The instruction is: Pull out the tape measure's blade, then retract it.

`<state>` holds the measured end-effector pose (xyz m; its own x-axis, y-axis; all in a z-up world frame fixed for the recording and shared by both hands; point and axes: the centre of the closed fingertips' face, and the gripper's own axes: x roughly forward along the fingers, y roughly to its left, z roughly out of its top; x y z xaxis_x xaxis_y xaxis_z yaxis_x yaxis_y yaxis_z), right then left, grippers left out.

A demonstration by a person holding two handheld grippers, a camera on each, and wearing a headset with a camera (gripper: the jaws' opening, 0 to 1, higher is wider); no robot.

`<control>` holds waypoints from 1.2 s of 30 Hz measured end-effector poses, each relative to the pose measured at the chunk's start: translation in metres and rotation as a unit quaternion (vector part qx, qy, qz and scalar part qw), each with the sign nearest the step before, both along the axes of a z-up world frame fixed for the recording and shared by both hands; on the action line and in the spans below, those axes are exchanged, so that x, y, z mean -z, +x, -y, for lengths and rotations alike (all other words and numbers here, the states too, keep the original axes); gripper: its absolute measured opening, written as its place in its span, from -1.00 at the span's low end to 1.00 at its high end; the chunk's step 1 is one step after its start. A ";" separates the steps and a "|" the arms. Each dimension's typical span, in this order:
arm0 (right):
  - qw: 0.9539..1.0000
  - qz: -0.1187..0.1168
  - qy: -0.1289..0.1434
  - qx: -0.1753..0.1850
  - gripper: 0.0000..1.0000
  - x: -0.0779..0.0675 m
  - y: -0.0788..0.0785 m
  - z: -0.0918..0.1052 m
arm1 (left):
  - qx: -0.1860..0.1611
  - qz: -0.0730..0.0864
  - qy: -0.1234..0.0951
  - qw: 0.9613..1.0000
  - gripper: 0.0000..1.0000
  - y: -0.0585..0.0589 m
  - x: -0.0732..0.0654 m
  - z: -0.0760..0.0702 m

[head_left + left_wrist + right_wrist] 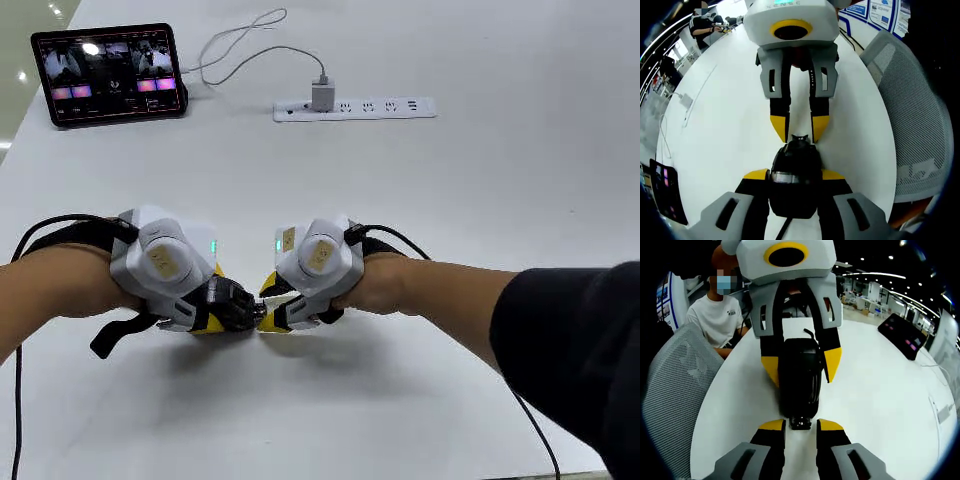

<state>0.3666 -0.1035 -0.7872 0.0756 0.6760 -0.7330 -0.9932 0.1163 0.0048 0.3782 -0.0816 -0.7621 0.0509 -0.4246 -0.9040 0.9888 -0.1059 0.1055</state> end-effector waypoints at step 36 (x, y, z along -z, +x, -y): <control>1.000 -0.010 0.000 0.008 -0.81 0.006 -0.001 0.013 | -0.013 0.002 -0.020 1.000 -0.37 0.000 -0.001 0.000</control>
